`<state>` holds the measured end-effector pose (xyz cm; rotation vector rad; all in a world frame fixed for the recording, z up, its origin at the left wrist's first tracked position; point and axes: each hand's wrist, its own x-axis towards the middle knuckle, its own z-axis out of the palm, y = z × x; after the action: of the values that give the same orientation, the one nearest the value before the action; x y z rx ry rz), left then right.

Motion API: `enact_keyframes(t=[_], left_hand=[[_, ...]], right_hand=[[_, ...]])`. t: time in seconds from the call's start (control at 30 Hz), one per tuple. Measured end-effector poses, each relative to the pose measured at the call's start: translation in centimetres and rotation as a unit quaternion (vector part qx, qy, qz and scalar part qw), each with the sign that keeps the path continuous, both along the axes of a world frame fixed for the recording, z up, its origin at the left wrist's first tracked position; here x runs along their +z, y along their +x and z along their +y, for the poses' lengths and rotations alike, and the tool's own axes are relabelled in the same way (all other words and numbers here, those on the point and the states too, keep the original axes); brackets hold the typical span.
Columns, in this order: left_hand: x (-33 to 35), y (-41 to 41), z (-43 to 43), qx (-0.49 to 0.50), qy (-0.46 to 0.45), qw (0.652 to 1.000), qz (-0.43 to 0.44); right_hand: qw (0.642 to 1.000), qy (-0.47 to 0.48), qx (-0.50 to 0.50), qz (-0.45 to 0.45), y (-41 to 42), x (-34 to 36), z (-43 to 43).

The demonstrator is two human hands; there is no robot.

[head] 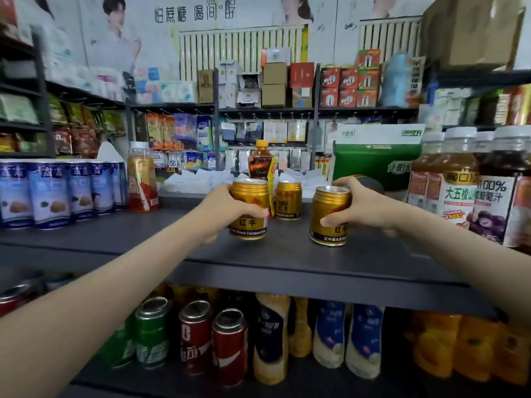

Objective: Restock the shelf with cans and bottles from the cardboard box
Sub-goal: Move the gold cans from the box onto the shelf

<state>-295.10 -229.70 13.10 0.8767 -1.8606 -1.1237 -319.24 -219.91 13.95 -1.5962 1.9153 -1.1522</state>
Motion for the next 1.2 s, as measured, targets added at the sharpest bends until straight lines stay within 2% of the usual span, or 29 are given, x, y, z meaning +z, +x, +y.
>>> enact_keyframes(t=[0.17,0.37,0.63,0.77,0.83,0.87,0.9,0.93,0.97,1.0,1.07,1.13,1.2], left_hand=[[0.7,1.0,-3.2,-0.034,-0.025,0.999,0.004],[0.2,1.7,-7.2,-0.056,-0.029,0.998,-0.012],[-0.8,0.8,-8.6,-0.096,-0.024,0.994,-0.038],[-0.8,0.2,-8.3,-0.123,0.052,0.991,-0.021],[-0.5,-0.4,-7.8,-0.126,0.061,0.99,-0.026],[-0.4,-0.8,-7.5,-0.127,0.058,0.99,-0.031],[-0.3,-1.2,-7.0,-0.128,0.052,0.99,-0.034],[-0.3,-1.7,-6.6,-0.133,0.043,0.989,-0.036],[-0.3,-2.3,-6.1,-0.136,0.03,0.99,-0.034],[-0.4,-3.1,-5.7,-0.137,0.014,0.99,-0.032],[-0.6,-4.8,-4.9,-0.127,-0.015,0.991,-0.025],[-0.8,-6.7,-4.1,-0.116,-0.043,0.992,-0.019],[-1.0,-8.4,-3.4,-0.126,-0.072,0.989,-0.016]], right_hand=[[0.992,-0.022,-0.107,-0.058,-0.5,0.9,-4.9],[0.977,0.01,-0.215,0.009,-0.3,0.1,-9.9],[0.969,0.019,-0.244,0.029,-1.6,0.1,-12.4],[0.972,0.043,-0.227,0.032,-2.4,-0.1,-12.3],[0.96,0.033,-0.251,0.124,-2.5,0.0,-11.7],[0.946,-0.007,-0.263,0.19,-2.3,0.1,-11.3],[0.933,-0.068,-0.258,0.243,-1.6,0.3,-10.8],[0.93,-0.132,-0.23,0.256,-0.8,0.6,-10.1],[0.942,-0.171,-0.181,0.225,0.0,0.8,-9.4],[0.964,-0.17,-0.12,0.166,0.9,1.1,-8.5],[0.996,-0.073,0.008,0.045,2.6,1.0,-6.7],[0.997,-0.012,0.071,-0.012,3.4,0.5,-5.4],[0.994,-0.021,0.094,-0.049,3.0,-0.1,-4.7]])
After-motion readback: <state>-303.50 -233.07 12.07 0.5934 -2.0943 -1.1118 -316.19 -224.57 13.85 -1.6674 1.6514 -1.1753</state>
